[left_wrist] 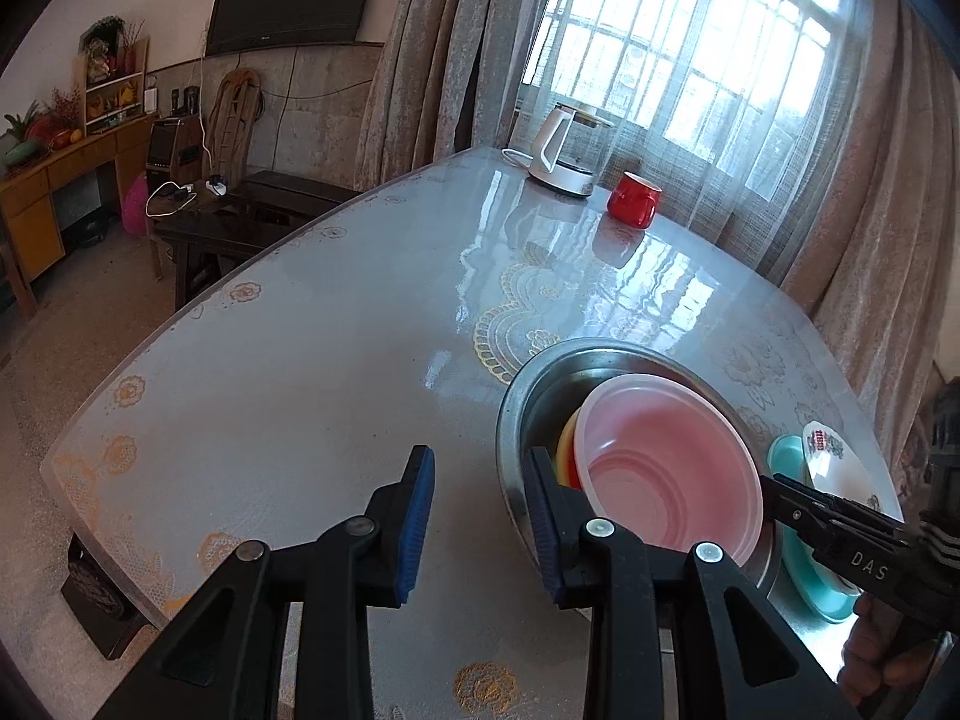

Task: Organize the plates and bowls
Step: 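Grasp the steel bowl rim with both tools on opposite sides, then lift the steel bowl with both tools and carry it over the plate stack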

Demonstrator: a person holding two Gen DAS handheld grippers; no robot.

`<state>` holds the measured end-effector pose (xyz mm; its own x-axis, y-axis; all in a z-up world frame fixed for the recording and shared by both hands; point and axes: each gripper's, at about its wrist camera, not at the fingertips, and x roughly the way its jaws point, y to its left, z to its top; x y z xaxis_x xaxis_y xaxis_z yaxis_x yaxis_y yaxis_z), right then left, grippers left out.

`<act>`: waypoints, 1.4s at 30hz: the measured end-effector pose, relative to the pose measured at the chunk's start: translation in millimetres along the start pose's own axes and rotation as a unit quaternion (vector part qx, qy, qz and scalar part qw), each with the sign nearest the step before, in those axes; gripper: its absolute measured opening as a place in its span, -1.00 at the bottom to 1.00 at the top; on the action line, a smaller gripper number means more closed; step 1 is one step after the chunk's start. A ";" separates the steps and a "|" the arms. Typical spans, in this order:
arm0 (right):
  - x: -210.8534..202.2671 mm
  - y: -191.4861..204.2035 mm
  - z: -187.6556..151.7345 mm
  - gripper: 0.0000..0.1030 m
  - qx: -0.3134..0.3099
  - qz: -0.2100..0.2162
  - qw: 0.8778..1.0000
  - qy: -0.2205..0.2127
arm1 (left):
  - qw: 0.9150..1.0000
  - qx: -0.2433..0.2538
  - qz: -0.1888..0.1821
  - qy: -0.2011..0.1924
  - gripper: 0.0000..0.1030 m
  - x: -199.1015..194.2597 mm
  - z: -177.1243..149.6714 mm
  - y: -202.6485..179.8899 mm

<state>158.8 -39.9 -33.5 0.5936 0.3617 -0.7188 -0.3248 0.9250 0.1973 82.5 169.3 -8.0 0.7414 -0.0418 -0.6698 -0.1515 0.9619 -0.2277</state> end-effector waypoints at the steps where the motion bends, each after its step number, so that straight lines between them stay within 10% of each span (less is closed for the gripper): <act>1: 1.0 1.2 0.5 -0.41 -0.004 -0.001 1.000 0.001 | 1.000 0.009 0.006 0.001 -0.39 2.5 0.4 -2.0; 11: 15.4 8.7 6.5 -0.46 -0.026 -0.008 0.999 0.024 | 0.999 0.028 -0.011 0.035 -0.69 32.3 3.4 -12.0; 42: 10.5 23.8 -5.9 -0.60 -0.048 0.002 0.998 0.027 | 1.000 0.007 -0.011 0.026 -0.66 2.1 -21.1 -1.8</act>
<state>153.0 -14.7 -40.3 0.5526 0.3565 -0.7534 -0.3977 0.9071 0.1375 70.5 161.8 -23.9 0.7095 -0.0766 -0.7005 -0.1264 0.9641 -0.2334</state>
